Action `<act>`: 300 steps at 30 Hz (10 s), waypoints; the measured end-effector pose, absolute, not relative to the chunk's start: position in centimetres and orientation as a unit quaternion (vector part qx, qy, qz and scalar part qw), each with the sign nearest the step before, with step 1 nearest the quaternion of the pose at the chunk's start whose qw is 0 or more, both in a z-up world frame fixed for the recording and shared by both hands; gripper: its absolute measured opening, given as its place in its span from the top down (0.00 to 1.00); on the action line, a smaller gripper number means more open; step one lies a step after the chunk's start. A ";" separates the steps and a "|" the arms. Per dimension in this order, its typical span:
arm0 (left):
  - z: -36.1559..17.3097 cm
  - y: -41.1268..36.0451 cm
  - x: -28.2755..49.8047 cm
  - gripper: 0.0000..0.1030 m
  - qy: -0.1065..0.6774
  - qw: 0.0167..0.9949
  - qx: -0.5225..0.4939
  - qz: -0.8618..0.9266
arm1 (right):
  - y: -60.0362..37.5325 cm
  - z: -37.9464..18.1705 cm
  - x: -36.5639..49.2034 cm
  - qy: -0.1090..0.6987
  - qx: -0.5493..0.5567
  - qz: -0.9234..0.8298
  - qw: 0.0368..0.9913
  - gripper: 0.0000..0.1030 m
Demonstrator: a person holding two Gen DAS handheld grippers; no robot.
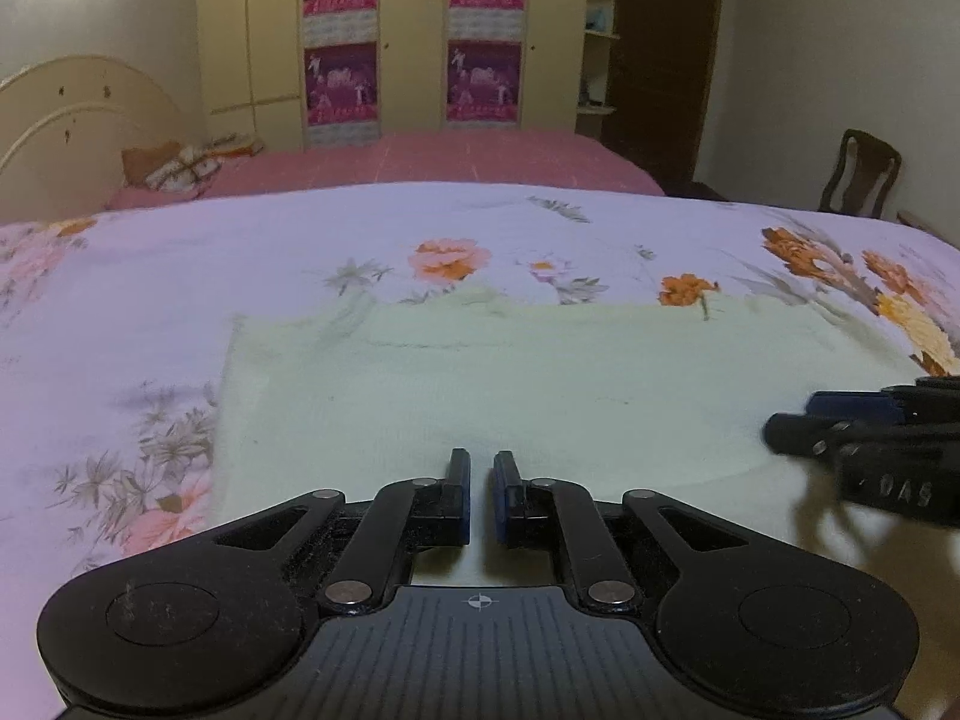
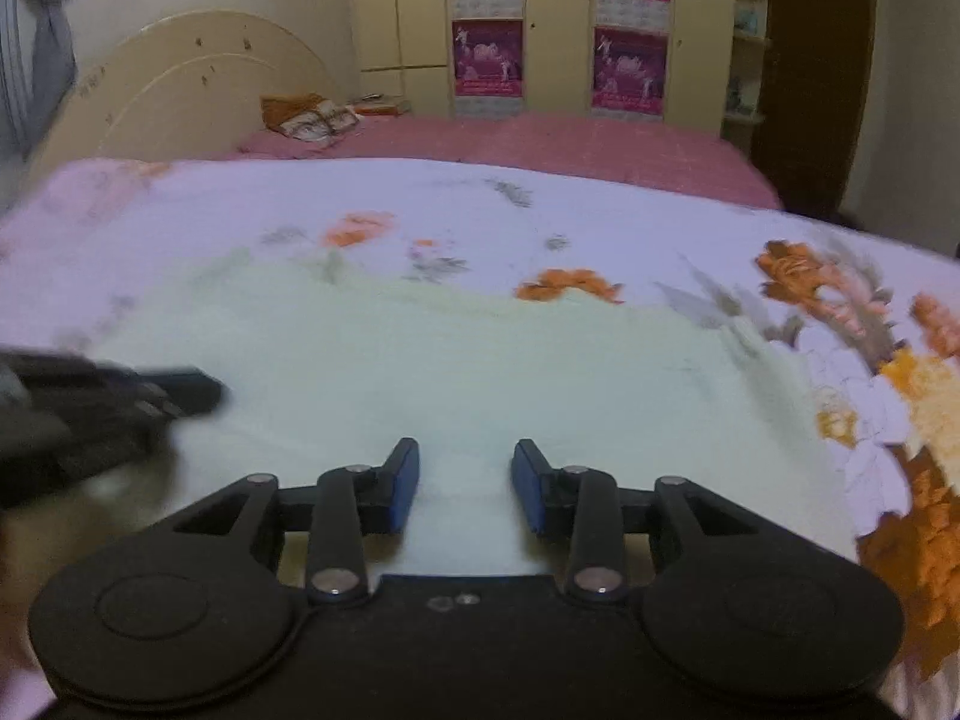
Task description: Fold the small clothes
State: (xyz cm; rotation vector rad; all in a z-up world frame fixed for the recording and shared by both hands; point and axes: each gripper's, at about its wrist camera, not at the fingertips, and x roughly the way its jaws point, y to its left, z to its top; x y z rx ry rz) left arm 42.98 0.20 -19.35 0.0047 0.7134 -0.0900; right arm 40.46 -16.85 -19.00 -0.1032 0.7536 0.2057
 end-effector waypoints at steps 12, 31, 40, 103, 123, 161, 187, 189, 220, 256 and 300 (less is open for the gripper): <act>-17.0 -0.6 39.6 0.05 0.350 0.936 -0.001 -0.036 | -16.1 -16.2 37.2 0.369 0.001 0.112 0.922 0.64; -19.9 0.1 35.9 0.05 0.406 0.914 0.006 -0.012 | -17.2 -18.4 32.7 0.411 -0.021 0.079 0.908 0.60; -20.2 0.6 33.0 0.05 0.399 0.917 0.013 -0.015 | -19.3 -18.5 30.0 0.413 -0.014 0.050 0.909 0.59; -18.9 3.3 29.4 0.03 0.433 0.898 -0.076 0.012 | -16.6 -17.1 29.6 0.397 0.019 0.104 0.912 0.46; -22.0 7.7 29.2 0.03 0.355 0.863 -0.359 -0.017 | -16.0 -17.6 29.6 0.394 0.029 0.107 0.912 0.44; -17.7 -4.9 40.9 0.91 0.316 0.898 -0.220 -0.214 | -15.8 -18.4 34.1 0.325 -0.003 0.086 0.942 0.48; -17.6 -0.4 40.1 0.12 0.343 0.914 -0.187 -0.113 | -26.7 -17.4 37.0 0.366 0.253 0.105 0.889 0.39; -18.6 -0.5 41.3 0.12 0.352 0.913 -0.179 -0.107 | -26.4 -18.2 38.4 0.375 0.246 0.104 0.888 0.39; -20.4 -7.0 42.0 0.11 0.381 0.900 -0.138 -0.162 | -27.5 -15.1 33.8 0.314 0.161 0.120 0.928 0.89; -17.8 -5.8 41.4 0.11 0.385 0.901 -0.130 -0.151 | -31.5 -13.9 30.0 0.362 0.184 0.040 0.913 0.43; -20.7 -7.4 48.2 0.01 0.387 0.910 -0.124 -0.076 | -27.4 -16.5 39.8 0.342 0.062 0.058 0.936 0.78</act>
